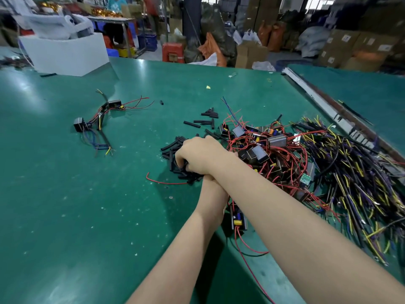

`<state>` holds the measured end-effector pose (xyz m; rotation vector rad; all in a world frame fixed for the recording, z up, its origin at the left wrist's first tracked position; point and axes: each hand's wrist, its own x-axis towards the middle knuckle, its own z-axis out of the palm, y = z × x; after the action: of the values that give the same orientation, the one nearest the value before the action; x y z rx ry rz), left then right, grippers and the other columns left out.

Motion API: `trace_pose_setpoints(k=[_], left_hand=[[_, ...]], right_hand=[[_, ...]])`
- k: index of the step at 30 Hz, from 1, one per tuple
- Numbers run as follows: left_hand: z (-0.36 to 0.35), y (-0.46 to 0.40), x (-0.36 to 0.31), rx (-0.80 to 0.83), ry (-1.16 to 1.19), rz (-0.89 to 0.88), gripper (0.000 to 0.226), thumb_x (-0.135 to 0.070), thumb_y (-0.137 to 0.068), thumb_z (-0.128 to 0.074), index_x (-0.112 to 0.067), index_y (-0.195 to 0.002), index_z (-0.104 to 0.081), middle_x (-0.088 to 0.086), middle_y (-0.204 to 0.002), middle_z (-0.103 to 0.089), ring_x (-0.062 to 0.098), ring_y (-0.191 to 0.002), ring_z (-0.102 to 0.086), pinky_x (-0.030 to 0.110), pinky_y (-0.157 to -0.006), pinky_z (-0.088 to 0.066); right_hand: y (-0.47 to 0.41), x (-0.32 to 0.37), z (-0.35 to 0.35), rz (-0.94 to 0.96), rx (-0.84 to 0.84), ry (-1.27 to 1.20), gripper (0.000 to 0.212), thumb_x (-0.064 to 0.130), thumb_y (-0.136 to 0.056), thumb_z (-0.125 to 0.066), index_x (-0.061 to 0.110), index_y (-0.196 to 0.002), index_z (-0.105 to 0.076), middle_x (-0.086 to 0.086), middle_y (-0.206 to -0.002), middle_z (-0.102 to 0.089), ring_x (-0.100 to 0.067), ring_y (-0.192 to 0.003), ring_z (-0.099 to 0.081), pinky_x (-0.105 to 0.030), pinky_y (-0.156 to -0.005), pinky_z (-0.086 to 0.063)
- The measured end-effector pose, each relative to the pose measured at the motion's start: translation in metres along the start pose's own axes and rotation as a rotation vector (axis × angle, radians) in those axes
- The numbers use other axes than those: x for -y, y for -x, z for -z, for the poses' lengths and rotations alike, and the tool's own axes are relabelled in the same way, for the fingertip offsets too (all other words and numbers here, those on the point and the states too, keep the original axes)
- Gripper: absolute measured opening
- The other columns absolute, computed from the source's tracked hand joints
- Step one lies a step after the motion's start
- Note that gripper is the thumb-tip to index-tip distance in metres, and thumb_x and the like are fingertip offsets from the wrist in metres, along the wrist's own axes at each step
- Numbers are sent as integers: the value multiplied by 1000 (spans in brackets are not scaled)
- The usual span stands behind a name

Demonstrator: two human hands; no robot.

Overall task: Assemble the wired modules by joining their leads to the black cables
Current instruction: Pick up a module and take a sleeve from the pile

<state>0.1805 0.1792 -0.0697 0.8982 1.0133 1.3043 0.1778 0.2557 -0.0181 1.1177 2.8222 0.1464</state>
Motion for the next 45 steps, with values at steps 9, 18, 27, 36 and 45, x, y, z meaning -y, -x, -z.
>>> trace_pose_setpoints(k=[9, 18, 27, 36, 45], left_hand=[[-7, 1, 0, -79, -90, -123, 26, -14, -99, -47, -17, -78, -62, -7, -66, -58, 5, -58, -50, 23, -59, -38], [-11, 6, -2, 23, -114, -252, 27, -12, -96, -53, -25, -84, -73, -10, -60, -54, 0, -54, -46, 11, -53, -39], [-13, 9, 0, 123, -317, -343, 26, -13, -99, -47, -28, -93, -68, -15, -56, -46, 2, -57, -40, 13, -58, -36], [-13, 11, -1, 108, -292, -326, 26, -15, -99, -48, -30, -91, -68, -13, -56, -45, 4, -57, -40, 15, -57, -36], [-11, 11, -2, 81, -268, -306, 25, -17, -97, -51, -32, -91, -70, -14, -56, -46, 1, -56, -41, 12, -56, -38]], right_hand=[[37, -26, 21, -107, -375, -645, 17, 20, -91, -64, 14, -107, -62, 3, -99, -64, -17, -101, -61, -23, -84, -42], [130, -56, -14, -356, -1016, -1897, 19, 7, -98, -50, 15, -116, -50, -2, -81, -74, -16, -75, -70, -27, -70, -53], [138, -51, -33, -358, -1034, -1835, 21, 7, -98, -52, 12, -117, -54, 2, -83, -73, -13, -74, -69, -21, -62, -52], [136, -47, -34, -326, -1078, -1823, 19, 9, -97, -54, 14, -115, -54, 0, -84, -73, -17, -77, -70, -20, -58, -51], [138, -41, -29, -281, -1112, -1654, 19, 7, -97, -54, 18, -112, -55, -1, -86, -72, -19, -79, -71, -23, -60, -53]])
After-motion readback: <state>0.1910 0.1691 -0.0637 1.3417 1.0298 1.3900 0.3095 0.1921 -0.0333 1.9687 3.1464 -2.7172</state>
